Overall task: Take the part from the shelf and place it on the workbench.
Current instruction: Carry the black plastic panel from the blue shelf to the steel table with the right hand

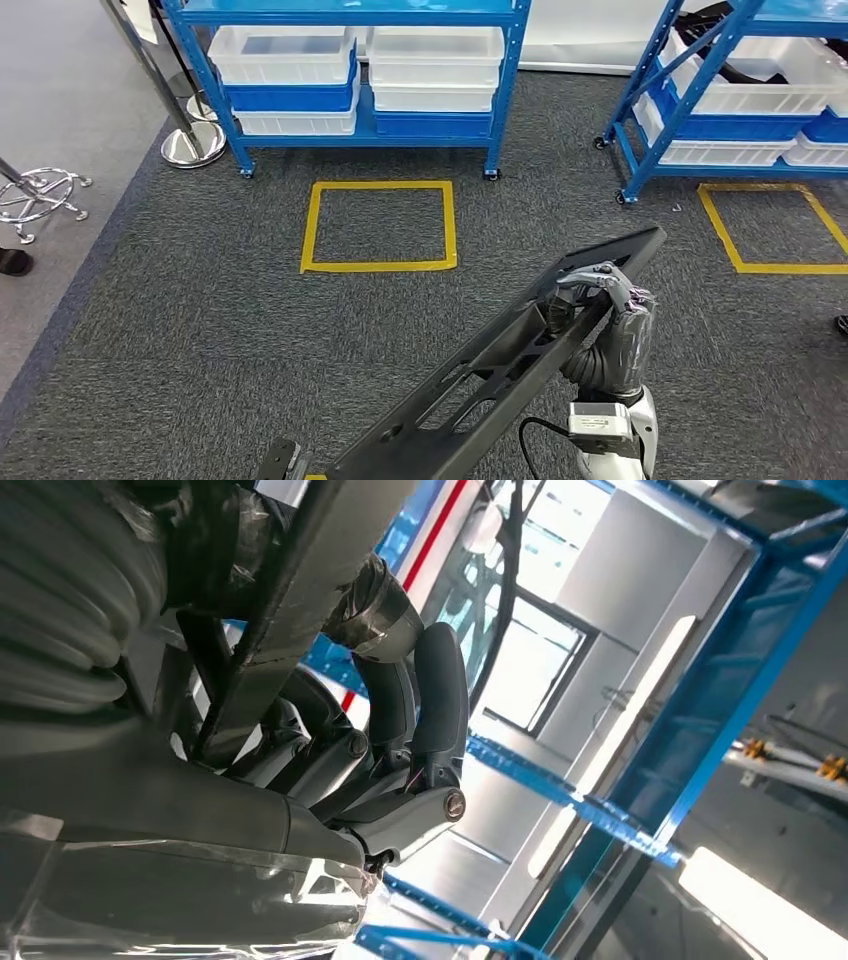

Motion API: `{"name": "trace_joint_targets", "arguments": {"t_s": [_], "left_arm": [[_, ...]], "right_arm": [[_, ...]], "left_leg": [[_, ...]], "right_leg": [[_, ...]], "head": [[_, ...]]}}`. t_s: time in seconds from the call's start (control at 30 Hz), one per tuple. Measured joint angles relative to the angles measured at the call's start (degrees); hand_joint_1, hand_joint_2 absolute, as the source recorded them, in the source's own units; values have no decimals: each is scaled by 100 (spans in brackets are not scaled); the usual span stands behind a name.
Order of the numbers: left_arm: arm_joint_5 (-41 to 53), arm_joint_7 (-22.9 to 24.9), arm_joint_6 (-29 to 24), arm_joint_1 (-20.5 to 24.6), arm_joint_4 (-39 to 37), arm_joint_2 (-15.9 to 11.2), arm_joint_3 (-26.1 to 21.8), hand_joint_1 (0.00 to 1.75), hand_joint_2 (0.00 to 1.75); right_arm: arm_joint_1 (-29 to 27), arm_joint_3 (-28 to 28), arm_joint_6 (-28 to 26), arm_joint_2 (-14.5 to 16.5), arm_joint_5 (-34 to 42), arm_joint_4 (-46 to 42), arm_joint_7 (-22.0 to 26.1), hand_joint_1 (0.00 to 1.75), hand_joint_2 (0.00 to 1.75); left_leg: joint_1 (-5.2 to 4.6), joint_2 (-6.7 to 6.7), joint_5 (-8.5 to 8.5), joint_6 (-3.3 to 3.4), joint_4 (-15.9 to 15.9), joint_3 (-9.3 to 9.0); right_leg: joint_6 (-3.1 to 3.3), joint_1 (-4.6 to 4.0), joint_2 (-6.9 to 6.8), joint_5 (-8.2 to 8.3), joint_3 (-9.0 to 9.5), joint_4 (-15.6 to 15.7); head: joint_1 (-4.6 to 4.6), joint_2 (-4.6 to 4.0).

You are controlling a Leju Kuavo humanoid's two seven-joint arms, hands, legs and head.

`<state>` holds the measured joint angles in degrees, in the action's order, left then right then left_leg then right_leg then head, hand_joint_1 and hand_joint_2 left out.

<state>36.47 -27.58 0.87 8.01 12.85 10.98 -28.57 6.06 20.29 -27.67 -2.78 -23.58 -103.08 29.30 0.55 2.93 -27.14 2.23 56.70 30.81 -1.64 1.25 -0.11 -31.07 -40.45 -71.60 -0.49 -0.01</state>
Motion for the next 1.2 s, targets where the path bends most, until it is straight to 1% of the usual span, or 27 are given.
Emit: {"name": "trace_joint_targets", "arguments": {"t_s": [0.07,0.1,0.13,0.2,0.23,0.27,0.33,0.37,0.4,0.43,0.47,0.5,0.53,0.6,0.67,0.7,0.73,0.8,0.87,0.9,0.93,0.97,1.0,1.07,1.13,1.17,1.2], "left_arm": [[1,1,-8,13,0,2,0,0,0],[1,2,-13,19,0,2,0,0,0],[2,3,-16,25,0,1,0,0,0],[5,7,-19,39,0,-1,0,0,0],[8,8,-20,48,0,-1,0,0,0],[11,8,-21,54,0,-1,0,0,0],[17,9,-22,55,0,-2,0,0,0],[22,10,-22,49,0,-3,0,0,0],[26,13,-21,40,0,-4,0,0,0],[32,16,-21,33,0,-5,0,0,0],[37,19,-21,29,0,-5,0,0,0],[43,21,-21,29,0,-6,0,0,0],[48,22,-20,33,0,-8,0,0,0],[53,23,-23,41,0,-20,-2,0,0],[54,25,-37,43,0,-32,-7,0,0],[54,25,-52,45,0,-33,-11,0,0],[54,26,-68,48,0,-32,-15,0,0],[51,26,-93,50,0,-31,-26,0,0],[48,27,-98,34,0,-34,-44,0,0],[47,28,-98,24,0,-38,-55,0,0],[45,29,-97,15,0,-42,-64,0,0],[44,29,-96,11,0,-44,-73,0,0],[44,30,-95,11,0,-44,-78,0,0],[44,30,-92,17,0,-43,-83,0,0],[44,31,-91,25,0,-43,-85,0,0],[44,33,-91,29,0,-44,-86,0,0],[44,36,-91,33,0,-44,-88,0,0]], "right_arm": [[21,-3,2,1,11,-1,15,175,175],[34,-5,4,1,17,-2,27,175,175],[45,-7,8,2,21,-3,37,175,175],[55,-11,15,2,26,-6,50,175,175],[57,-13,17,3,27,-6,52,175,175],[64,-16,17,3,27,-7,55,175,175],[82,-17,16,7,26,-7,59,175,175],[89,-17,16,9,26,-6,60,175,175],[91,-16,17,10,26,-5,60,175,175],[90,-16,16,11,26,-5,60,175,175],[88,-17,15,11,26,-4,60,175,175],[89,-17,13,11,26,-4,60,175,175],[92,-18,10,11,25,-5,60,175,175],[100,-20,-2,11,17,-8,61,175,175],[105,-27,-14,11,4,-17,66,175,175],[103,-36,-19,11,-2,-31,67,175,175],[93,-49,-22,10,-5,-49,68,175,175],[82,-79,-27,9,-11,-94,72,175,175],[77,-96,-28,9,-11,-121,75,175,175],[69,-99,-28,8,-11,-125,75,175,175],[56,-101,-27,8,-11,-127,74,175,175],[43,-104,-27,7,-11,-127,74,175,175],[34,-107,-27,6,-11,-129,73,175,175],[32,-113,-27,6,-11,-142,73,175,175],[36,-120,-28,6,-14,-164,74,175,175],[37,-127,-29,5,-15,-176,74,175,175],[33,-137,-29,5,-17,-184,73,175,175]], "left_leg": [[-14,101,-39,-47,56,8],[-26,144,-60,-76,85,15],[-40,183,-75,-106,108,21],[-46,268,-83,-161,123,19],[-35,253,-104,-195,137,18],[-20,167,-176,-229,207,42],[6,-97,-497,-290,666,232],[10,-191,-698,-306,1038,394],[12,-225,-852,-316,1406,558],[13,-236,-913,-318,1656,671],[13,-240,-862,-311,1706,691],[12,-259,-701,-294,1523,601],[12,-322,-480,-264,1163,427],[12,-579,-187,-191,421,80],[-3,-717,-152,-149,134,-42],[-12,-670,-138,-134,98,-55],[-3,-606,-105,-109,65,-64],[19,-463,-25,-33,-30,-85],[21,-307,15,15,-70,-74],[16,-226,19,24,-66,-59],[13,-143,19,23,-59,-44],[10,-64,17,20,-48,-31],[10,8,12,12,-34,-22],[6,135,-14,-25,8,-14],[-19,236,-55,-91,58,-14],[-32,277,-66,-125,69,-18],[-41,323,-70,-157,73,-24]], "right_leg": [[31,-19,-202,301,461,790],[59,-38,-277,373,604,1065],[88,-58,-322,389,662,1199],[147,-77,-236,396,637,1224],[178,-69,-187,411,630,1236],[213,-57,-136,430,625,1250],[272,-29,-45,466,611,1270],[291,-28,7,478,595,1269],[301,-32,64,487,578,1265],[305,-36,131,496,564,1259],[303,-39,200,503,554,1250],[295,-41,275,509,550,1242],[285,-42,349,516,549,1236],[247,-42,480,538,538,1227],[178,-21,588,578,503,1235],[131,-12,652,607,485,1253],[97,-5,651,622,470,1259],[55,-25,430,505,381,1118],[32,-33,136,141,121,548],[13,-22,85,-43,-42,179],[-7,-12,65,-150,-159,-108],[-23,-2,51,-157,-189,-219],[-32,5,28,-62,-99,-104],[-11,-2,-161,236,350,636],[47,-35,-330,395,676,1209],[78,-55,-347,395,703,1282],[104,-69,-284,413,689,1276]], "head": [[1,-1],[-2,-1],[-4,-1],[-8,-1],[-7,-1],[-8,-1],[-8,-2],[-8,-2],[-8,-2],[-8,-1],[-8,-1],[-8,0],[-8,0],[-5,0],[-7,1],[-8,0],[-8,0],[1,0],[11,0],[13,0],[14,-1],[13,-1],[14,-1],[13,-1],[12,-1],[11,0],[11,-1]]}}
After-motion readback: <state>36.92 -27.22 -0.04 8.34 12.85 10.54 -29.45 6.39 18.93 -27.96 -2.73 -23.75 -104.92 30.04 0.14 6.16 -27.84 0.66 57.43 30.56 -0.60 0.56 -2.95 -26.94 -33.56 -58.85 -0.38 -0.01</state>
